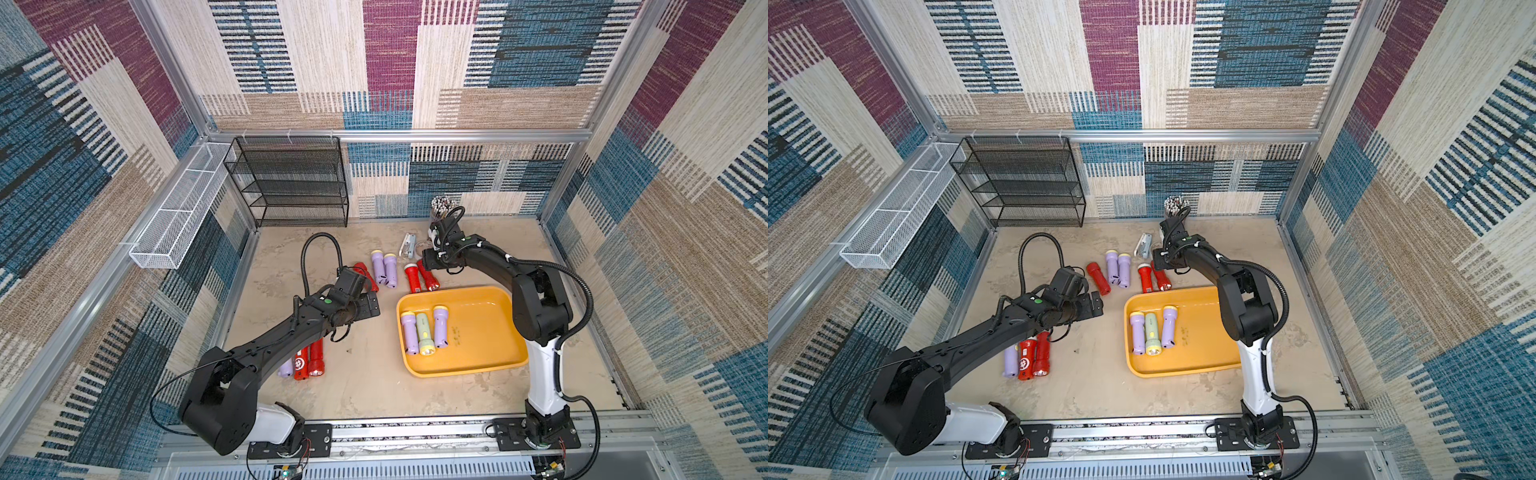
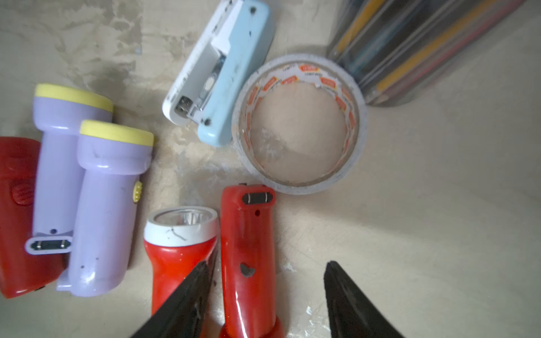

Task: Put the flashlights into the storage boxes
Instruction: Pick up the flashlight from the center of the board.

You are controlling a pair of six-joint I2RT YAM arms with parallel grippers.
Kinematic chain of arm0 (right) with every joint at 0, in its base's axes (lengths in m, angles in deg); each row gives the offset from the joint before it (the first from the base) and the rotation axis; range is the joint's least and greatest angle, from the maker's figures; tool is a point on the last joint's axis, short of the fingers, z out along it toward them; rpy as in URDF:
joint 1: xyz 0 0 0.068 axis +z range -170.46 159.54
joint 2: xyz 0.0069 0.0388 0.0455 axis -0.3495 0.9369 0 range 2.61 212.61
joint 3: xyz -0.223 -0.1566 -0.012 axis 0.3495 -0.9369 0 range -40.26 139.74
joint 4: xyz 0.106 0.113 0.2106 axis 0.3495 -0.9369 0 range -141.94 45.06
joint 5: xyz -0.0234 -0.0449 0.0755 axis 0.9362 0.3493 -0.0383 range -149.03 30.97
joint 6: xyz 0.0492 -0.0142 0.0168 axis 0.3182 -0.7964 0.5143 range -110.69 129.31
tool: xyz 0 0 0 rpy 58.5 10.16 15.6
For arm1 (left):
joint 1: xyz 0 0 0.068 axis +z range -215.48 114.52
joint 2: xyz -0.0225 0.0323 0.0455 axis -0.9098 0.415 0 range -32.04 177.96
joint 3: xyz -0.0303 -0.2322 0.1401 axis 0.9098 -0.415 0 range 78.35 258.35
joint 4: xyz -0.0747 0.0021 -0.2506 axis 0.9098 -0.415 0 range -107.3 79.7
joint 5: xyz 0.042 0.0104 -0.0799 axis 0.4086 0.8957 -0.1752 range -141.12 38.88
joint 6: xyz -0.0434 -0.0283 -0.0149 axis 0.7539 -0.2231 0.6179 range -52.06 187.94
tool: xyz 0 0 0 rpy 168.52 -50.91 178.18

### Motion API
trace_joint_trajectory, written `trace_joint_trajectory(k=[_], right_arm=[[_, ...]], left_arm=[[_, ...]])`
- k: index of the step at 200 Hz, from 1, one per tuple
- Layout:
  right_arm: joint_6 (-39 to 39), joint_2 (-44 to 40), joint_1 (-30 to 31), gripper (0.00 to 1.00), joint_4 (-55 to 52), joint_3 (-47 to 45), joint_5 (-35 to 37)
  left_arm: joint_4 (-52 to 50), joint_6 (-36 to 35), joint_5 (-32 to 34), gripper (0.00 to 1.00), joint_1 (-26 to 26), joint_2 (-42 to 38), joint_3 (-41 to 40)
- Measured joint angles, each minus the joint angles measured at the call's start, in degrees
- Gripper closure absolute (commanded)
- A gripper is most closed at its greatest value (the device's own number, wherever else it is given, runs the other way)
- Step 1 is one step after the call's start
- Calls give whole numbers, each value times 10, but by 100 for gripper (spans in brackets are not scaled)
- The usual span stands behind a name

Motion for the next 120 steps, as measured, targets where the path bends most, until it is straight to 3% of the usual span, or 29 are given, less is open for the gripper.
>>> trace_joint_trajectory(k=[101, 120], right_arm=[[0, 66, 0, 41, -9, 45, -27], [0, 71, 0, 47, -13, 48, -28]], left_arm=[[2, -4, -4, 0, 7, -5, 0], [2, -4, -5, 1, 8, -5, -2]])
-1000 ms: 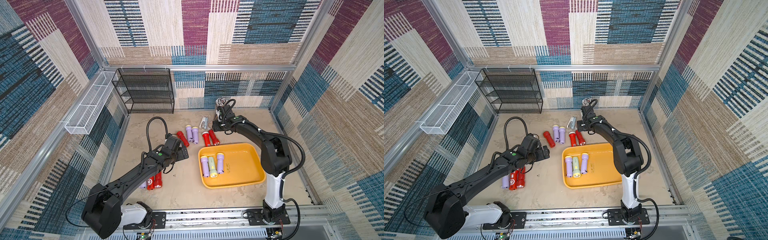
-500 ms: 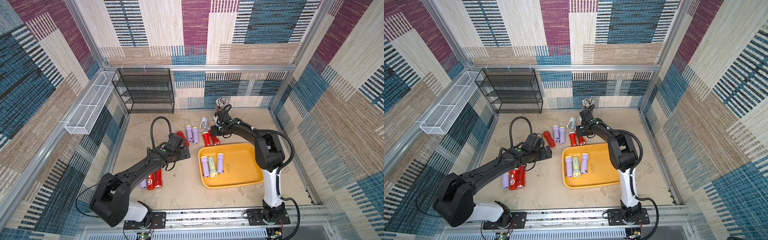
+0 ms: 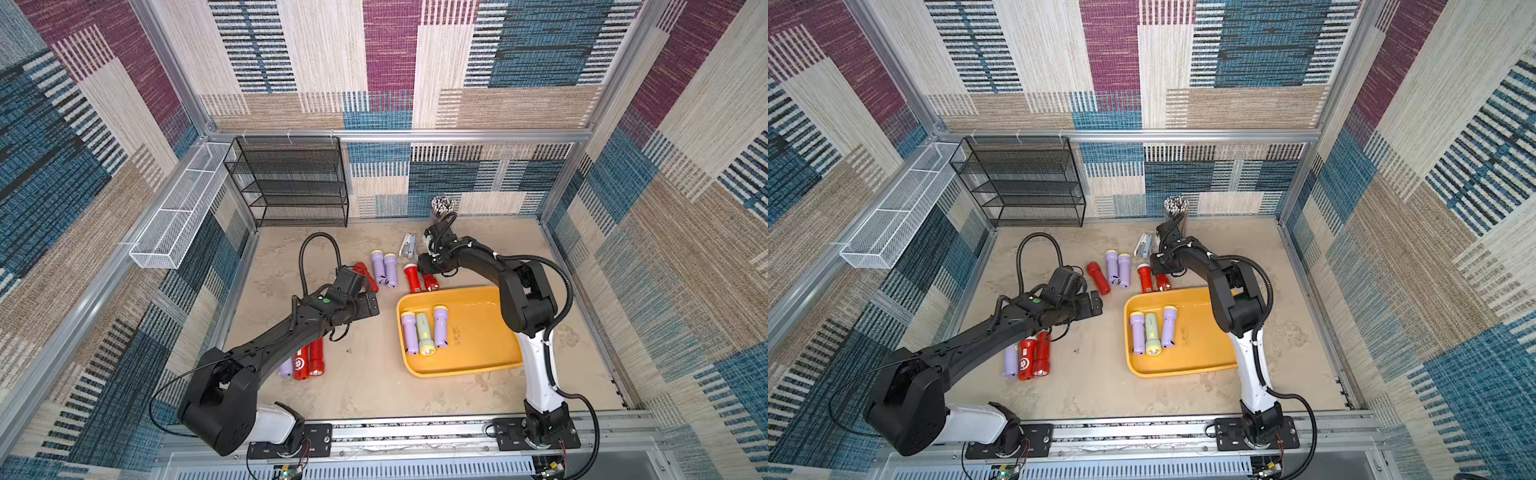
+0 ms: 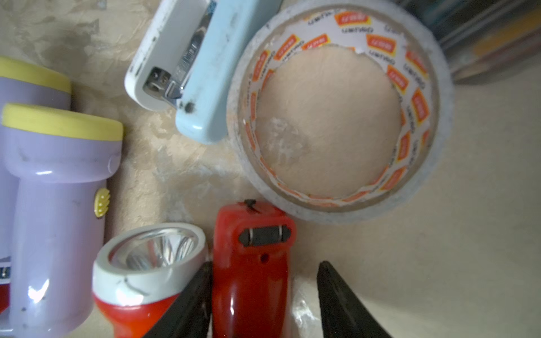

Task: Put the flashlights into the storage boxes
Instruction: Pick up the flashlight from the center of the board.

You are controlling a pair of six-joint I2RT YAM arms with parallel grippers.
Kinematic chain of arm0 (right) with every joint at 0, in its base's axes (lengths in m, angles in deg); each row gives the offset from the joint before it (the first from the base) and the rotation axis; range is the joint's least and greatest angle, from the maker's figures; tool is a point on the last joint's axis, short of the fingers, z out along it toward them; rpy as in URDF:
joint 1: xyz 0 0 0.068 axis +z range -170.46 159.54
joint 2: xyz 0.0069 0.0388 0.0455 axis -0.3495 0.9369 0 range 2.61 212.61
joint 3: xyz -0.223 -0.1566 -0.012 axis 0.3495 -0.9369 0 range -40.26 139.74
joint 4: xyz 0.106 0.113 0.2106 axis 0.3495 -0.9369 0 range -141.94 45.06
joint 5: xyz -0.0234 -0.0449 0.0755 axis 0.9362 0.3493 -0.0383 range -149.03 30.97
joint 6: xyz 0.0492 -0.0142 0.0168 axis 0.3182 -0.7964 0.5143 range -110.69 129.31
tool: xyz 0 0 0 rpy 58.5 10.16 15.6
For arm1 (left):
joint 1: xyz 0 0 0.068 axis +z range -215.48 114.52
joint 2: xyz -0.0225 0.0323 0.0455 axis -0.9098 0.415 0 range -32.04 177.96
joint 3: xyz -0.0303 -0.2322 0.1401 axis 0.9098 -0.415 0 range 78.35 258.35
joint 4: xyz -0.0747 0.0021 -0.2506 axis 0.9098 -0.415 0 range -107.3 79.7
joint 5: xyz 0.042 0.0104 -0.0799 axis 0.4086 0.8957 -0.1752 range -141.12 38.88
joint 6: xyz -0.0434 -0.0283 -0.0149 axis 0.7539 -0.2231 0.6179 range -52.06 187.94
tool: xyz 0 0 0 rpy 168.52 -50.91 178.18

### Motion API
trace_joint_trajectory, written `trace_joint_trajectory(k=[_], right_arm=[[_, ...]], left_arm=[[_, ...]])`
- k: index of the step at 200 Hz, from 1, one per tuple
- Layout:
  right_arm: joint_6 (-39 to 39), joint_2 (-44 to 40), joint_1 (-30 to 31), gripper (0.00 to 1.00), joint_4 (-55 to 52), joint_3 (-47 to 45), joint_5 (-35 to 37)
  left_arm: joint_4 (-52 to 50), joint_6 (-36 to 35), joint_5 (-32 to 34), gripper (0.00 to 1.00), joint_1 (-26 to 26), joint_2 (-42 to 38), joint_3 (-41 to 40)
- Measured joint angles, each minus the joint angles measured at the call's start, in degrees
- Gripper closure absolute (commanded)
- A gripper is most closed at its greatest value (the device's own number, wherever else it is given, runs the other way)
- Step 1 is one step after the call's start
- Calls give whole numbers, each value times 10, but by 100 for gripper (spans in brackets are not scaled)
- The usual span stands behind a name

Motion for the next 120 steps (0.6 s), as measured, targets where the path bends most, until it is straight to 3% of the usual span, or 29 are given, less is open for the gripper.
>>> trace_joint_trajectory(k=[41, 120], right_arm=[[0, 3, 0, 56, -8, 3, 0], [4, -22, 0, 58, -19, 3, 10]], left_arm=[[0, 0, 0, 1, 3, -3, -5], [-1, 0, -2, 3, 3, -32, -17]])
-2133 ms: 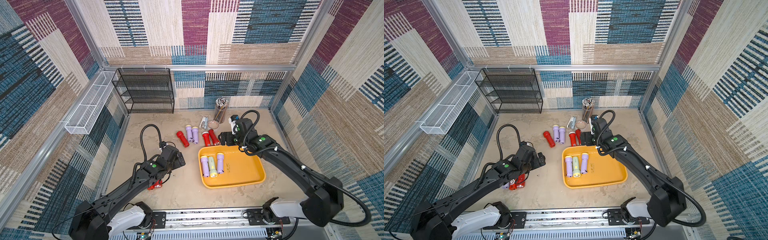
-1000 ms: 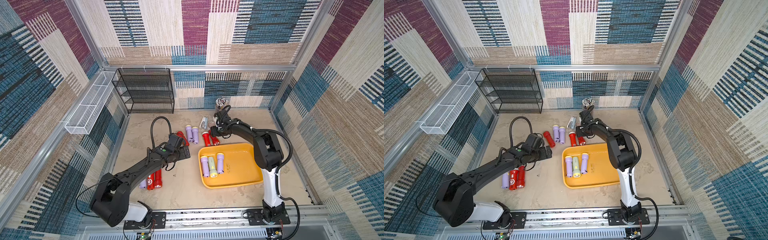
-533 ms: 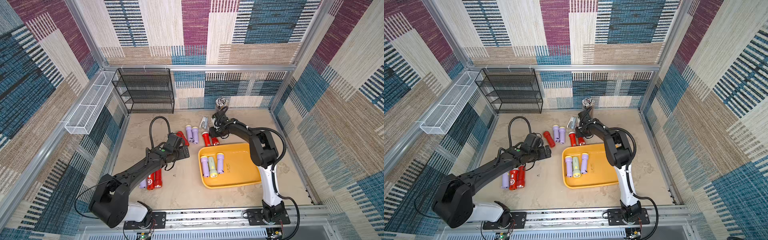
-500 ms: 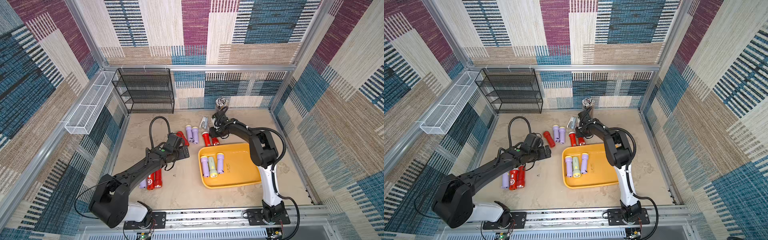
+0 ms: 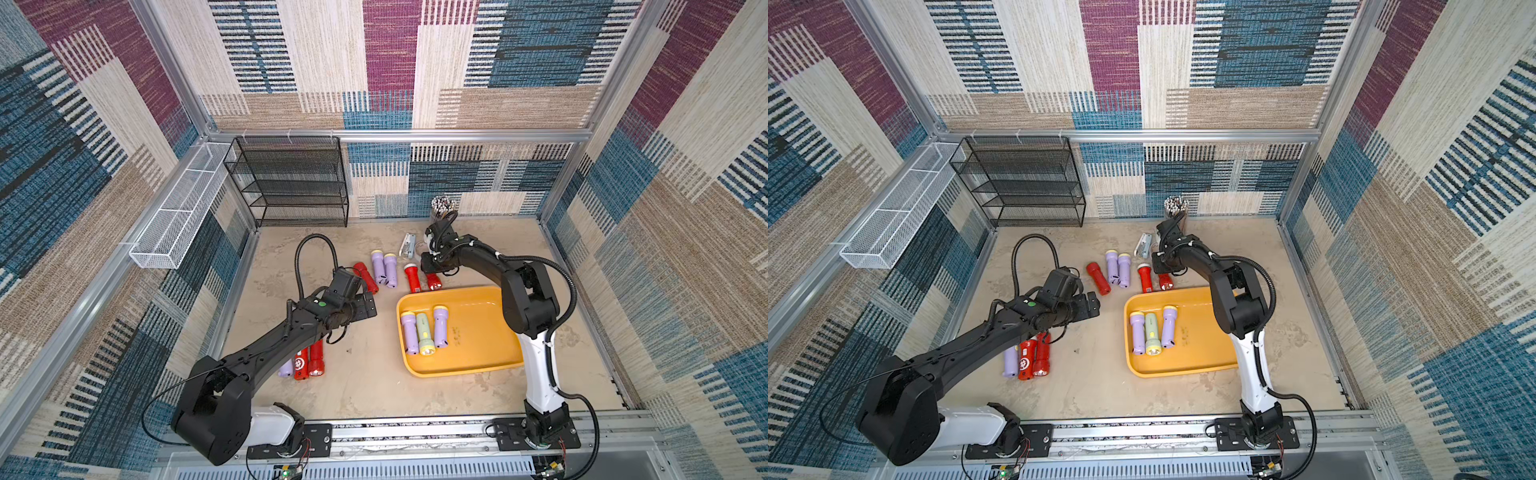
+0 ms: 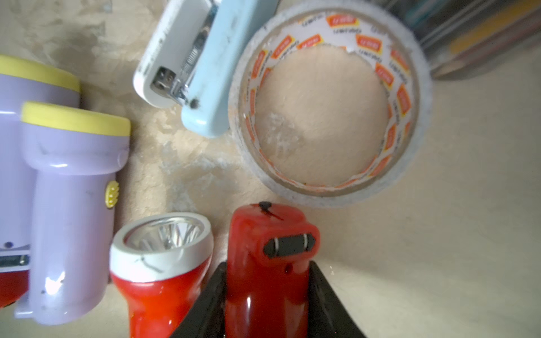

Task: Put the flashlights into the storage boxes
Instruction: Pick up the flashlight from the center of the board, then place the flashlight at the storage box.

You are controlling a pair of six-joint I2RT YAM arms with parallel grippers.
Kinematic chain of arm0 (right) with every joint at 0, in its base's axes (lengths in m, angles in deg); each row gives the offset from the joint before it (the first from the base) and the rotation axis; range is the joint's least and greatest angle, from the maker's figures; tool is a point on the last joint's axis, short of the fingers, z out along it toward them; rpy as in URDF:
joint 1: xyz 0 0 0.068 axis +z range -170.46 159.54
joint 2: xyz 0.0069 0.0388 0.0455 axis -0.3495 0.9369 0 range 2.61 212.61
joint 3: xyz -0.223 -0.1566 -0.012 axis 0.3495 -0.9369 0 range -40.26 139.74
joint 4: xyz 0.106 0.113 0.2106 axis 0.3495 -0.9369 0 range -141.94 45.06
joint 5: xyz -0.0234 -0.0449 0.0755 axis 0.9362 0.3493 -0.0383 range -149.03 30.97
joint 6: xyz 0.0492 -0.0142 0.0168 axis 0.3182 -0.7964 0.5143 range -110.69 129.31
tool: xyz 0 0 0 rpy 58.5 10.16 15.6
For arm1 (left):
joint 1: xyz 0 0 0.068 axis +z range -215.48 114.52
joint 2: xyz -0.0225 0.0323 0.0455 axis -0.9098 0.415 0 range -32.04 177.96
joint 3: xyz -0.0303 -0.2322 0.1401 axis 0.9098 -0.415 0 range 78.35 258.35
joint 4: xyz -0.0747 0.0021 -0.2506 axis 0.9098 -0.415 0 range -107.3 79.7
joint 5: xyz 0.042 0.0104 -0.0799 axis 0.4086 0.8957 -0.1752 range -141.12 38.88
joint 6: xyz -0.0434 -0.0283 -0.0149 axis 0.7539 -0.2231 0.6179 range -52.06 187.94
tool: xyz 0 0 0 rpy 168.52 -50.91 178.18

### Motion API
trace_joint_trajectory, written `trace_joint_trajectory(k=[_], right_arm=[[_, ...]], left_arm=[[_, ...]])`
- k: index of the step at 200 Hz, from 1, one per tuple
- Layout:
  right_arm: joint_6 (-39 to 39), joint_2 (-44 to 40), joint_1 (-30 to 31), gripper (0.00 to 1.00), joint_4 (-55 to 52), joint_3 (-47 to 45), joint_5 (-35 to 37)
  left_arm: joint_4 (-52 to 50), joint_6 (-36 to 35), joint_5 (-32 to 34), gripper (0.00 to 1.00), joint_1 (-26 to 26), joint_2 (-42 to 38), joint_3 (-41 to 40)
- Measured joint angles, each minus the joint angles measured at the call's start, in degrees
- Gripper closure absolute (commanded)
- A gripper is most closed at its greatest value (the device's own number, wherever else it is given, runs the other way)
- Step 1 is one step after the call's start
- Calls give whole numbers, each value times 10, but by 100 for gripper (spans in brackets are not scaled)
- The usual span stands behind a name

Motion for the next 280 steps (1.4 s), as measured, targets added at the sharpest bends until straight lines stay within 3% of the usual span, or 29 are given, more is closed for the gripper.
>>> trace_joint_trajectory(k=[80, 126, 280], right_arm=[[0, -62, 0, 58, -24, 14, 18], [0, -139, 0, 58, -31, -26, 22], [55, -475, -1, 56, 20, -464, 8]], left_arm=[[-4, 0, 0, 3, 0, -28, -11], [-8, 2, 0, 3, 0, -40, -23], [-7, 23, -31, 5, 0, -64, -62]])
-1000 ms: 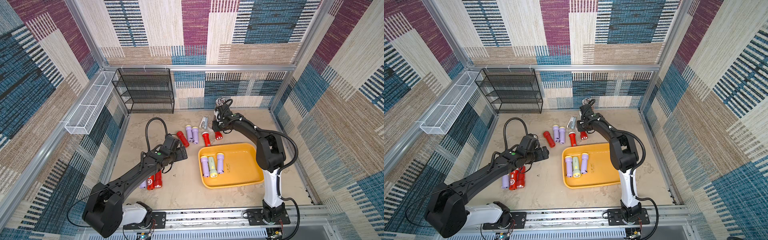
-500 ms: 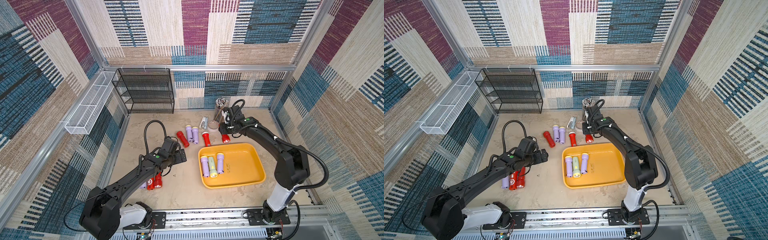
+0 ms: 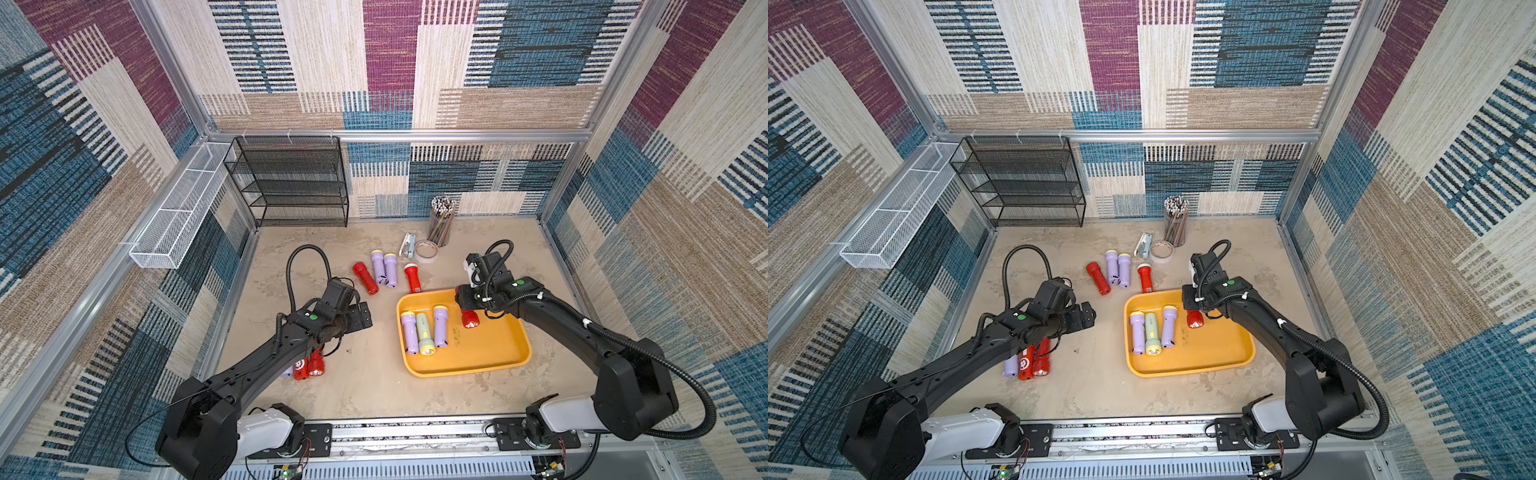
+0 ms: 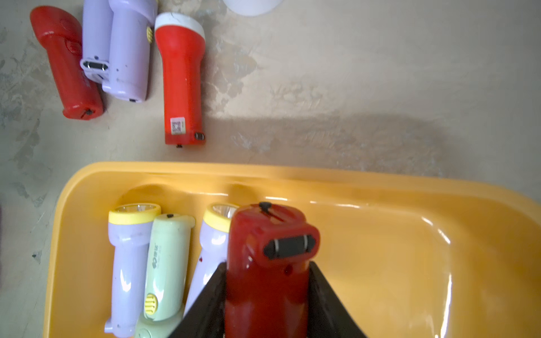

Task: Put the flashlights into the storage boxes
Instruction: Place the flashlight at the storage box, then pick up the flashlight from the center of the board.

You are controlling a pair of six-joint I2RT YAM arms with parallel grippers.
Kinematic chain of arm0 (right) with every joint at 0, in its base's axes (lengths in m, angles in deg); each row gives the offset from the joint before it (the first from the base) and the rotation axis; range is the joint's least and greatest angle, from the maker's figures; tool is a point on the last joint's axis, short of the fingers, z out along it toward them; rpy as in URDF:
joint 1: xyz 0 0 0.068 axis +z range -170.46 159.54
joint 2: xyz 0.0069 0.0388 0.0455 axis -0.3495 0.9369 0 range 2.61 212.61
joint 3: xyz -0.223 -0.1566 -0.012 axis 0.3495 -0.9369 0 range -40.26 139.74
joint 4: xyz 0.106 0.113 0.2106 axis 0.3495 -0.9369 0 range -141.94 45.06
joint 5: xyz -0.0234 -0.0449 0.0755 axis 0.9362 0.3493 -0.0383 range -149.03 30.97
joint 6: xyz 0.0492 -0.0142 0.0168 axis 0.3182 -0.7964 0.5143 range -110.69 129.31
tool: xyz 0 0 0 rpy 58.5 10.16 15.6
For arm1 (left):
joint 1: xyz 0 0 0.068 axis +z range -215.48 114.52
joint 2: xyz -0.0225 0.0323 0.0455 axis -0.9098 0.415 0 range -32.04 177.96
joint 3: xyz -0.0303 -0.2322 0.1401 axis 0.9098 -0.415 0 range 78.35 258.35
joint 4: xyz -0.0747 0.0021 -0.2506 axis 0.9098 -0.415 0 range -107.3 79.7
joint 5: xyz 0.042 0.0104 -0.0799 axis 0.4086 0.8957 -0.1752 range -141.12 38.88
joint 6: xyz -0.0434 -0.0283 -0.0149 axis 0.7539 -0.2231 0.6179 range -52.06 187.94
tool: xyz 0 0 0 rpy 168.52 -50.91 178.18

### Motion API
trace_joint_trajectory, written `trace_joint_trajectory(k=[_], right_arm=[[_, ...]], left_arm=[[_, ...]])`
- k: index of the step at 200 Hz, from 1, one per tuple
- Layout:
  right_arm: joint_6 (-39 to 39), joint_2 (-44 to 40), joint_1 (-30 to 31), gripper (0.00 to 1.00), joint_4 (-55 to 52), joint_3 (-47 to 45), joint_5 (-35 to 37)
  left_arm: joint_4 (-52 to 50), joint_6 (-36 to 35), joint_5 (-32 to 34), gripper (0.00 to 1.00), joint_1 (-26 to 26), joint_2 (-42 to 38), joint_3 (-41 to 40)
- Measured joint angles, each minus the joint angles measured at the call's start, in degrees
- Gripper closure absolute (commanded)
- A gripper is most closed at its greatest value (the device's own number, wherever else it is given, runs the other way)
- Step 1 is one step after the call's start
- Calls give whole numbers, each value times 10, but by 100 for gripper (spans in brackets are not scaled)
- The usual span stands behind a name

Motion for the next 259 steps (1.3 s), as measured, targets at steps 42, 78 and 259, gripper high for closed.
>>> trace_joint_trajectory(k=[42, 78, 259], right_arm=[[19, -21, 0, 54, 26, -69, -22], [24, -16, -1, 53, 52, -87, -33], [16, -60, -1, 0, 50, -8, -46]], left_arm=[[0, 1, -10, 5, 0, 1, 0], [-3, 1, -10, 5, 0, 1, 5], [-48, -43, 40, 2, 21, 133, 163]])
